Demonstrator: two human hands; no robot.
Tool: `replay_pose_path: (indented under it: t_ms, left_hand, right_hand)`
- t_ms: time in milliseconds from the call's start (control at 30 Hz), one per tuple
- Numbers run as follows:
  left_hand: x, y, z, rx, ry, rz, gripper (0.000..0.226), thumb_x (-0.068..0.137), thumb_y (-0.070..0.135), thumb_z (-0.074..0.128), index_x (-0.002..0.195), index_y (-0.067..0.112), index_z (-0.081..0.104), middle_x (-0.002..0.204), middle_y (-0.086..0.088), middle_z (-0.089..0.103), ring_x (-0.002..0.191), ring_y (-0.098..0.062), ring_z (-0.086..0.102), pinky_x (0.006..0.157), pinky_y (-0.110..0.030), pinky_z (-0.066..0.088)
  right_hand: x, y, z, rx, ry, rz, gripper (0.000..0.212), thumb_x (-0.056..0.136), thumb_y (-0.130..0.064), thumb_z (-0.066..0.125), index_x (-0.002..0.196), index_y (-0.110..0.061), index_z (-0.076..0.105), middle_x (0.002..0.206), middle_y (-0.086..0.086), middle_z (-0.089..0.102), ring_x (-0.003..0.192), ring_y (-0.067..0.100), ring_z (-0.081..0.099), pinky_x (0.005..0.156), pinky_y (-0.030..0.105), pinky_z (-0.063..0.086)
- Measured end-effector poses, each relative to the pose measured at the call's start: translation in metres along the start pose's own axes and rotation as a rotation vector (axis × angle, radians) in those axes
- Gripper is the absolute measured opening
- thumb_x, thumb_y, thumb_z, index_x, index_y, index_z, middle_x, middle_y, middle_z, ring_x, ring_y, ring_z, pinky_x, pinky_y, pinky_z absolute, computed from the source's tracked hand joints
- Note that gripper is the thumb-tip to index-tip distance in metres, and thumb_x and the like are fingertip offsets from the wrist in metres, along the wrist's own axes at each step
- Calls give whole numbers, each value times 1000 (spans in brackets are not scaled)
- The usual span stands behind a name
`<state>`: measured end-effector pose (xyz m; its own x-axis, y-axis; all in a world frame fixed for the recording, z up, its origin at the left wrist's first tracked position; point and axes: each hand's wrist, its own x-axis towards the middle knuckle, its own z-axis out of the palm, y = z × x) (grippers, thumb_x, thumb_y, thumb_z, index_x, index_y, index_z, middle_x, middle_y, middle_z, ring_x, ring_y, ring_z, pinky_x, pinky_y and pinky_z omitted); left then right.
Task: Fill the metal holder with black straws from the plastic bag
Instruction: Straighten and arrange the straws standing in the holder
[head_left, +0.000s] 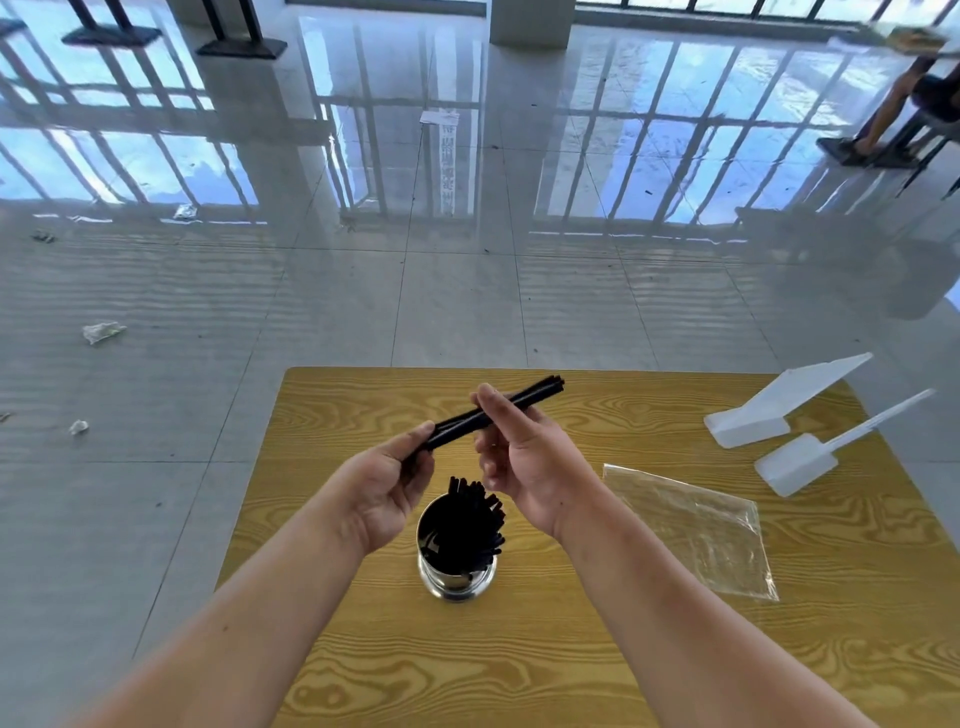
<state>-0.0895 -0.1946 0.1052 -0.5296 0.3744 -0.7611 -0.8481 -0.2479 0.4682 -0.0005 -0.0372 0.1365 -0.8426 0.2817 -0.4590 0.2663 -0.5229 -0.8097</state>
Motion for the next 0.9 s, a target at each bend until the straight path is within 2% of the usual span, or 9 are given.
replay_pose_path:
  t_ms: [67, 233, 300, 400, 533, 633, 733, 800, 900]
  left_hand:
    - [2, -6, -5, 32, -15, -35, 15, 67, 10, 88, 76, 1, 79, 73, -6, 70, 54, -10, 67, 51, -19, 60]
    - [2, -4, -19, 429, -134, -40, 25, 68, 29, 91, 86, 12, 88, 81, -3, 74, 62, -8, 66, 59, -23, 62]
    - [5, -1, -22, 692, -74, 36, 32, 77, 38, 90, 99, 15, 86, 94, -2, 79, 70, -11, 69, 65, -28, 60]
    - [12, 2, -26, 897, 75, 222, 18, 92, 33, 81, 104, 20, 80, 105, -4, 80, 82, -15, 70, 71, -31, 58]
    - [17, -2, -26, 1142, 76, 410, 9, 93, 29, 78, 101, 28, 76, 100, 1, 78, 89, -13, 71, 78, -34, 60]
    - [21, -6, -24, 1361, 73, 460, 22, 90, 38, 78, 109, 35, 68, 107, 12, 71, 98, -8, 68, 88, -37, 58]
    - [25, -10, -25, 1469, 29, 445, 45, 84, 42, 76, 126, 40, 61, 123, 12, 61, 107, -8, 62, 88, -33, 55]
    - [26, -13, -25, 1532, -32, 418, 63, 79, 38, 75, 138, 40, 55, 136, 9, 56, 116, -11, 58, 96, -34, 55]
    - [26, -19, -23, 1679, -103, 395, 82, 75, 30, 73, 152, 40, 43, 155, 8, 44, 137, -16, 46, 111, -39, 48]
  right_hand:
    - [0, 2, -4, -138, 82, -28, 40, 95, -52, 78, 106, -14, 80, 65, 1, 62, 51, 14, 50, 49, 28, 42]
    - [-2, -6, -18, -469, 122, -188, 41, 109, -40, 57, 85, -22, 86, 60, 1, 67, 52, 15, 58, 49, 27, 49]
    - [-2, -10, -25, -590, 130, -245, 40, 108, -36, 58, 82, -21, 85, 60, 4, 68, 53, 15, 60, 50, 29, 49]
    - [-5, -7, -31, -793, 98, -305, 39, 105, -38, 59, 78, -21, 82, 62, 11, 70, 51, 13, 56, 49, 31, 45]
    - [-9, 20, -25, -993, -49, -205, 40, 99, -46, 63, 82, -12, 74, 64, 5, 64, 55, 13, 53, 56, 39, 48]
    - [-7, 37, -27, -1173, -75, -100, 30, 91, -57, 66, 96, -30, 78, 81, -11, 76, 72, 3, 70, 66, 31, 62]
    - [-9, 39, -46, -1044, 18, -124, 31, 86, -65, 63, 95, -39, 77, 64, -20, 67, 54, -1, 59, 53, 20, 46]
    - [-12, 45, -60, -963, 107, -159, 28, 86, -64, 64, 98, -40, 73, 60, -18, 59, 52, 1, 51, 53, 26, 45]
    - [-22, 60, -67, -951, 148, -85, 58, 78, -75, 67, 125, -42, 59, 71, -13, 57, 58, 1, 53, 60, 30, 50]
